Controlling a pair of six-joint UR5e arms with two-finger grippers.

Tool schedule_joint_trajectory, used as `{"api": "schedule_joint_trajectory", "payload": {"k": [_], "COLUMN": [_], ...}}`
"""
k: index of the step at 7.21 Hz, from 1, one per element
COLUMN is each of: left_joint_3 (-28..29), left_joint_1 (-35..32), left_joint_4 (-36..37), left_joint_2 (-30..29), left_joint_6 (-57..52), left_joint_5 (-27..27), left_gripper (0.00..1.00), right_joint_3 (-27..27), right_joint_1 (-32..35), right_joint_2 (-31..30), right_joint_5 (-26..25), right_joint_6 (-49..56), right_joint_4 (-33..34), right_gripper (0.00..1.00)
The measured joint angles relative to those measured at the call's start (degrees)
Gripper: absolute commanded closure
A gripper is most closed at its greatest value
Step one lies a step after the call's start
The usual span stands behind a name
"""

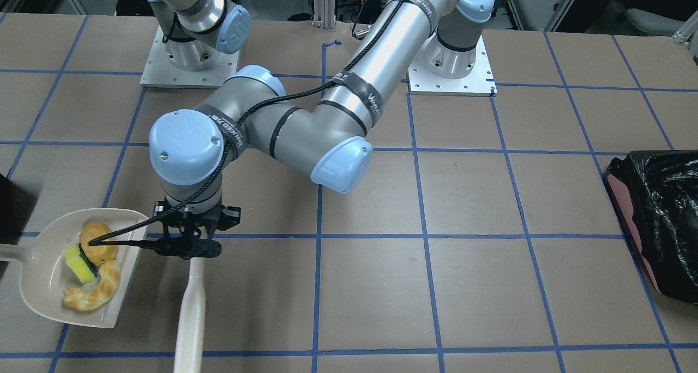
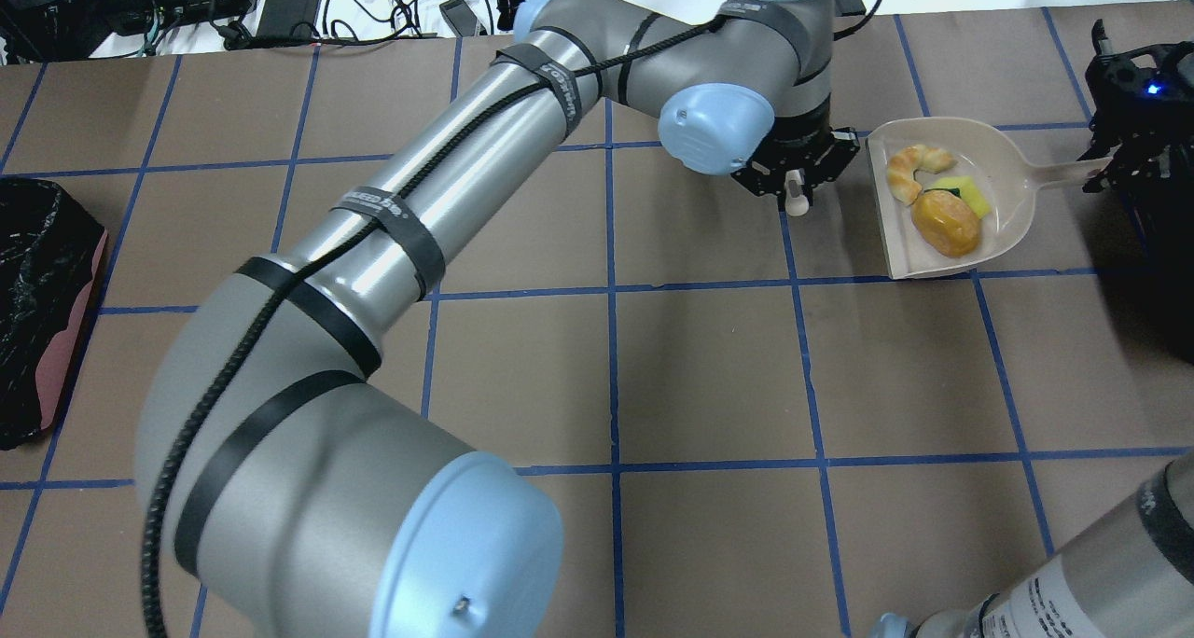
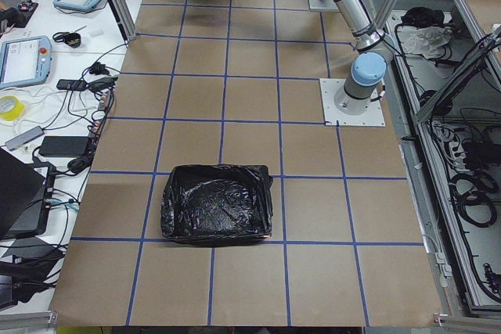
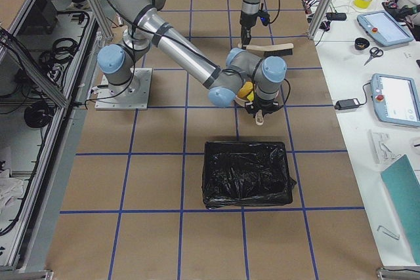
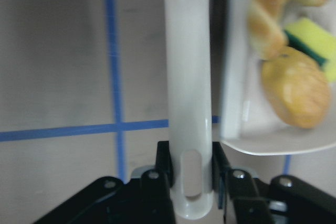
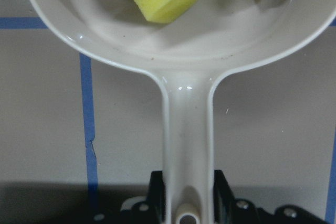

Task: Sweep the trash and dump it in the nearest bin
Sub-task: 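Lift the loaded dustpan toward the black bin while the left gripper withdraws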

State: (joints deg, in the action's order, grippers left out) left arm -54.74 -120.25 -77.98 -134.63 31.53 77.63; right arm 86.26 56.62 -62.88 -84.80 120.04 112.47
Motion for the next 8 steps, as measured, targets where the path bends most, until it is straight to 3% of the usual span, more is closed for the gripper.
{"api": "schedule_joint_trajectory", "payload": {"k": [2,5,8], "left_joint_3": [-9.7,-33.8,-51.5], "left_joint_1": [2.4,2.8,2.4], "left_joint_4": [-3.4,-3.3,0.2], "left_joint_2": [8.7,24.0,35.8], "left_joint_6": [-5.6,-9.0,-8.4], "left_joint_5": [1.4,3.9,4.1], "left_gripper": [1.0,1.0,1.0], "right_joint_3": [-0.2,-2.1,-10.5], "right_joint_1": [-4.5,-8.8,-13.5], "right_joint_2": [-1.1,-3.1,-5.4], "right_joint_5": [8.7,20.0,15.6], "right_joint_6": [-0.1,-0.3,1.4], "right_joint_4": [-6.5,-15.6,-23.2], "right_gripper": [0.92,0.92,0.94]}}
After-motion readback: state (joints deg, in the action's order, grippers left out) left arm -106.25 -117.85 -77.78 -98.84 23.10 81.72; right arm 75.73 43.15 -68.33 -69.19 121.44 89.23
